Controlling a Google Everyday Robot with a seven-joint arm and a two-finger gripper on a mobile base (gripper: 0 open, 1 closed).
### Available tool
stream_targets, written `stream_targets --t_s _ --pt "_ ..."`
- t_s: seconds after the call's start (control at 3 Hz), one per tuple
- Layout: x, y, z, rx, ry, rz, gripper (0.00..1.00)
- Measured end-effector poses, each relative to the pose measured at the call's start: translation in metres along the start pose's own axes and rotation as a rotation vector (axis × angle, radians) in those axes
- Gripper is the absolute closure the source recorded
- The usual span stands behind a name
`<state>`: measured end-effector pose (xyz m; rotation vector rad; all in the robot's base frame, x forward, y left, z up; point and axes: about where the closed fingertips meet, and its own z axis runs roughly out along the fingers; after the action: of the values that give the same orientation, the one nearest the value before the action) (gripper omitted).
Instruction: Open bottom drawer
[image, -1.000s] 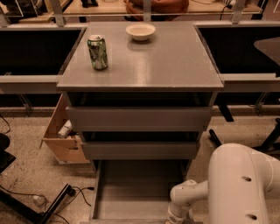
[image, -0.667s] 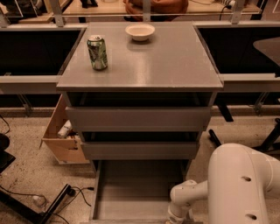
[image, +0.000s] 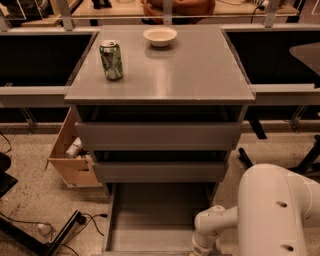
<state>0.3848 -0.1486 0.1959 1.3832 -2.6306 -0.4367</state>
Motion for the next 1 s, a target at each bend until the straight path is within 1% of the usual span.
stream_targets --t_s 0.33,0.67,1.0 --pt "0.005 0.006 -0.005 -0.034 -0.012 -0.034 0.06" --pt "0.014 0.014 -0.040 -0.003 -0.044 -0.083 0.00" --pt "0.021 0.036 -0.090 0.094 -0.013 -0.161 0.00"
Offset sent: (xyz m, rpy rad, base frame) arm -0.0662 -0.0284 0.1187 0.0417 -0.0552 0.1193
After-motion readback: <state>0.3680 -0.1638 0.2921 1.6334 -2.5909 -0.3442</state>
